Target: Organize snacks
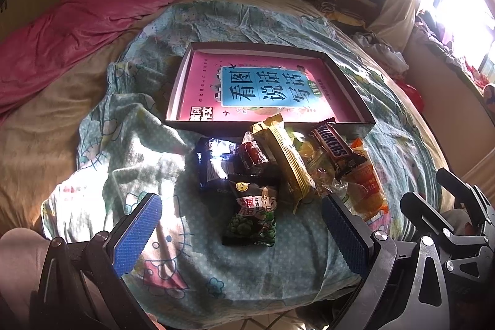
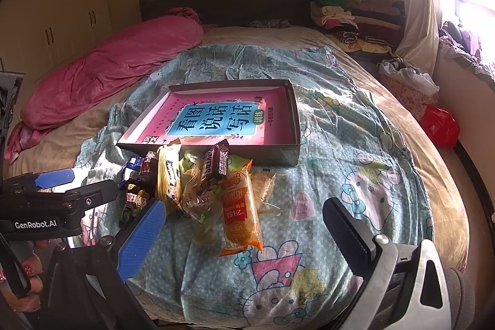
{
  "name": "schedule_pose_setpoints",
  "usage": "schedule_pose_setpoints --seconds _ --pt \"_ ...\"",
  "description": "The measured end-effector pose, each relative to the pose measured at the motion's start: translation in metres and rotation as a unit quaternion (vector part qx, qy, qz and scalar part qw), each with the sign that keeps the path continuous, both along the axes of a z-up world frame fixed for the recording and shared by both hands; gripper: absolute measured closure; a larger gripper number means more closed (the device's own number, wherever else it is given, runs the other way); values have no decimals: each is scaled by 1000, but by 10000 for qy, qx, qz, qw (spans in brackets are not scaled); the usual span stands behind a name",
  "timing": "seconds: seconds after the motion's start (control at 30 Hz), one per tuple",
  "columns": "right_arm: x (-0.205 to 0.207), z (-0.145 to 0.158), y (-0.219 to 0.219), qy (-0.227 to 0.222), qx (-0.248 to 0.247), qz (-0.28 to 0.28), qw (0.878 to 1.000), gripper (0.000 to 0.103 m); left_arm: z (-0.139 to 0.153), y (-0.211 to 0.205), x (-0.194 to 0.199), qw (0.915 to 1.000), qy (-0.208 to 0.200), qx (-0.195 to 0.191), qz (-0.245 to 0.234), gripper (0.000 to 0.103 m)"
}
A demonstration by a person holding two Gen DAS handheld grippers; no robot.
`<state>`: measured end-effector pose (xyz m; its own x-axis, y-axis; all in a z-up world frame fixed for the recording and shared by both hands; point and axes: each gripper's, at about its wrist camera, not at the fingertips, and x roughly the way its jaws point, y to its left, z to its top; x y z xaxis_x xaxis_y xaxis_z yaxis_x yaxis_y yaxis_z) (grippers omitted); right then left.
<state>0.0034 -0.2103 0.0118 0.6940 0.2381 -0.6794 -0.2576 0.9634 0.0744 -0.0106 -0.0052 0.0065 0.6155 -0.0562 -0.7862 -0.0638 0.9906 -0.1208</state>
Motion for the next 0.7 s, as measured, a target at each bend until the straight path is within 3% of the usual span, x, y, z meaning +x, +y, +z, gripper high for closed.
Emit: schedule_pose_setpoints --seconds 0.7 --pt "0 0 -1 -3 5 0 10000 0 -2 0 1 10000 55 -21 -20 1"
